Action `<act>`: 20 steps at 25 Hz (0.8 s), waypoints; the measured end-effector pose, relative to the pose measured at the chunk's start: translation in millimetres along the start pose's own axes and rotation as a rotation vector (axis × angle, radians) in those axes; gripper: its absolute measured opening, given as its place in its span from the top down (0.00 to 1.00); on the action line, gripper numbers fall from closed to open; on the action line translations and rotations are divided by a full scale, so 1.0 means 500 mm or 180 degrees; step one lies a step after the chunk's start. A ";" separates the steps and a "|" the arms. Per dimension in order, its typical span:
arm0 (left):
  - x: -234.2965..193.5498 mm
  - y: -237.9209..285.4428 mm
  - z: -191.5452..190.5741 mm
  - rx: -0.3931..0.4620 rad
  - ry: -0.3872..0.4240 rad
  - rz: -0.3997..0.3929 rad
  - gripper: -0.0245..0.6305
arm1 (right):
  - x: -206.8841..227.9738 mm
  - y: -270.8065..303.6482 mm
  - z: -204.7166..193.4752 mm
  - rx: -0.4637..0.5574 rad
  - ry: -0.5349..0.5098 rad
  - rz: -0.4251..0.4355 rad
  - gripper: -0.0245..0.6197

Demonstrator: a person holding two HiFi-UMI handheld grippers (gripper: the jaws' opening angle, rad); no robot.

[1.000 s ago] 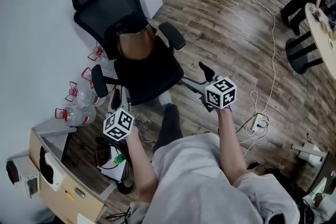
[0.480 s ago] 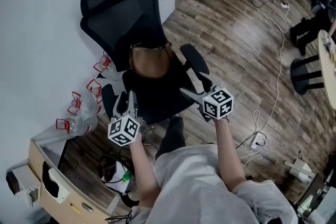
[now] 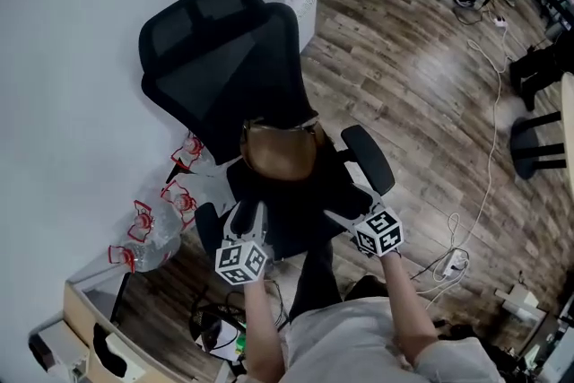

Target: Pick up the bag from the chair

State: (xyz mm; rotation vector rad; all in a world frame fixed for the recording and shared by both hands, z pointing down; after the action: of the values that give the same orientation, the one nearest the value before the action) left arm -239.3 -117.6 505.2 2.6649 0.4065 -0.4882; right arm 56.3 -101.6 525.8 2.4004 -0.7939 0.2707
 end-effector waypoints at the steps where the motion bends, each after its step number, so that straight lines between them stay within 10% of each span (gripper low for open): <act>1: -0.011 0.015 0.001 -0.0030 0.0012 -0.0019 0.68 | 0.010 0.009 0.004 -0.0006 0.0005 -0.0036 0.33; 20: -0.142 0.185 -0.105 -0.0380 0.0084 0.0132 0.68 | 0.135 0.244 -0.031 -0.0102 0.0170 -0.0054 0.32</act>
State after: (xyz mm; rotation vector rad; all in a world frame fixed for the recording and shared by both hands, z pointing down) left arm -256.4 -191.0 608.8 2.5614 0.3752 -0.4037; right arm 37.4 -203.9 620.2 2.3589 -0.7480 0.3119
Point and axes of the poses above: the fingertips, and each gripper's own axes: y forward along the fingers, x to its right, z out of its top, the point moved 9 cm from there along -y, backward along the fingers, and after that the axes turned 8 degrees about x, right-handed, at the moved point
